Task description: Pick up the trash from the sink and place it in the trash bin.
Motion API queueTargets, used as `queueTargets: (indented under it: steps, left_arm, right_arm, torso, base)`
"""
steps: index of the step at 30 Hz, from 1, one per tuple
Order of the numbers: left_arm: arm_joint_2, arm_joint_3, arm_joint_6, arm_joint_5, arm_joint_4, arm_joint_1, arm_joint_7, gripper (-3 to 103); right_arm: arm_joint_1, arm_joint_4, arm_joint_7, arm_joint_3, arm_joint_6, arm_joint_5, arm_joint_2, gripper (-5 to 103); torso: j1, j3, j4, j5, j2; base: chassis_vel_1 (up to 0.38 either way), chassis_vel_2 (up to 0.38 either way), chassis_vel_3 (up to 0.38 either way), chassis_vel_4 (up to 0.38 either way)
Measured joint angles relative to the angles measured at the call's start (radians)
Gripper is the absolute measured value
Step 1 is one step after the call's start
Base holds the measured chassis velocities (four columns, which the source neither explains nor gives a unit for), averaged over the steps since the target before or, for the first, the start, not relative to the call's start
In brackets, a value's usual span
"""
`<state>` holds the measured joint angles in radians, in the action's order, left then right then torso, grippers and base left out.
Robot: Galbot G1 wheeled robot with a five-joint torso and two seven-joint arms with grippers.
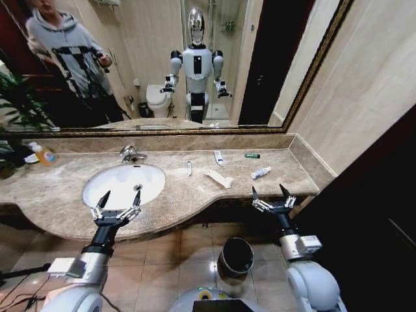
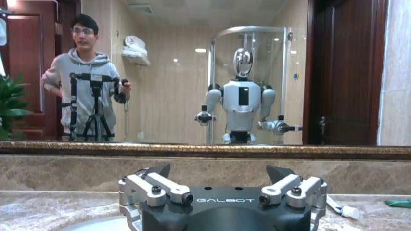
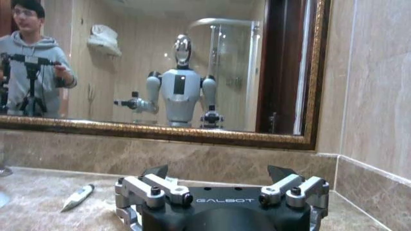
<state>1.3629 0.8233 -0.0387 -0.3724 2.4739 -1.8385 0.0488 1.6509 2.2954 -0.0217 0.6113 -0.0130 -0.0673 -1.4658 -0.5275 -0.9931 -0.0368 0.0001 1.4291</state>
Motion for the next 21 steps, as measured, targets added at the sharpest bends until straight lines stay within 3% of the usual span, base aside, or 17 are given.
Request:
queueTargets:
  steps: [21]
  left_arm:
    - [0.000, 0.000, 0.000, 0.000, 0.000, 0.000, 0.000, 100]
  right_arm:
    - [-0.021, -0.012, 0.036, -0.008, -0.010, 0.002, -0.015, 100]
  torso:
    - [0.000, 0.000, 0.0000, -0.0001, 0.000]
  base:
    - [0.000, 0.000, 0.000, 0.000]
